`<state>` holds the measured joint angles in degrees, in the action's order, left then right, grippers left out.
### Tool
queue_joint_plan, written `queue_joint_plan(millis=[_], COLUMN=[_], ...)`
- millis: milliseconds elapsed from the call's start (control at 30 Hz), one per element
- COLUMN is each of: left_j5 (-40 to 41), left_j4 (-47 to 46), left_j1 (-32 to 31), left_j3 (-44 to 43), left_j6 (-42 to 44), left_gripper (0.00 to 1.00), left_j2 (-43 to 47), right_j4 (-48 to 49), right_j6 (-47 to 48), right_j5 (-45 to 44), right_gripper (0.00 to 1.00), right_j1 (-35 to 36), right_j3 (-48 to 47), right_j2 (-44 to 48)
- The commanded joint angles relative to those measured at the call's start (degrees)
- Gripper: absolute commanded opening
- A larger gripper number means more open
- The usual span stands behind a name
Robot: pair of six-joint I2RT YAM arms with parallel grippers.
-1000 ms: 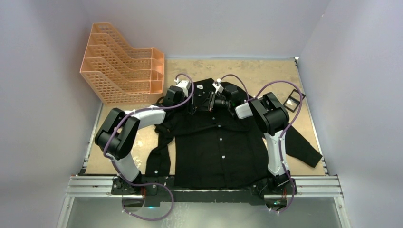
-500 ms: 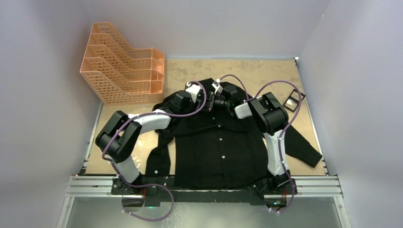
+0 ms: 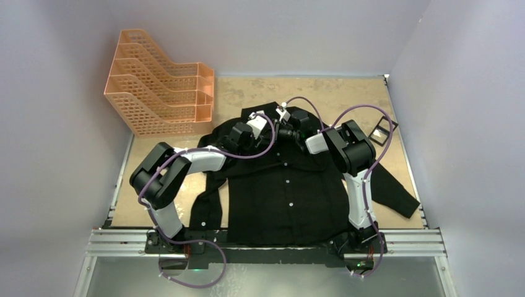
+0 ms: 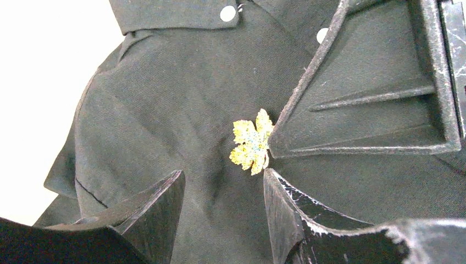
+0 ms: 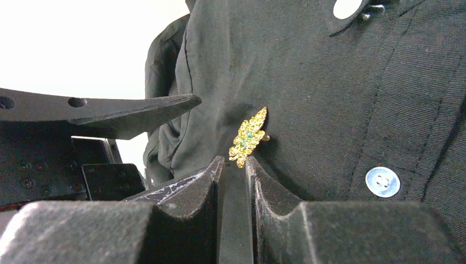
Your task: Remove the brooch from the garment
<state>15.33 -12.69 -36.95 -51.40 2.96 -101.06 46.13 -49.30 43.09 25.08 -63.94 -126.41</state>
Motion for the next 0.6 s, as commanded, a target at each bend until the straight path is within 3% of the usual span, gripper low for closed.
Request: queue_joint_plan(millis=[0,567], left_j5=[0.7,2.0], left_j4=[-5.0,-9.2], left_j1=[-0.6,-0.7], left_j3=[1.0,0.6], left_j6=[2.4,2.4], left_gripper=[0.53,0.47], left_j2=[-0.9,-3.6], right_j4=[-0.1,-1.4], right_j6=[-0.2,-0.1], right_j5=[0.8,0.4], right_gripper=[0.24,0.24], right_j1=[0.2,0.3], right_j3=[-2.1,-2.9], right_j2=[1.2,2.2])
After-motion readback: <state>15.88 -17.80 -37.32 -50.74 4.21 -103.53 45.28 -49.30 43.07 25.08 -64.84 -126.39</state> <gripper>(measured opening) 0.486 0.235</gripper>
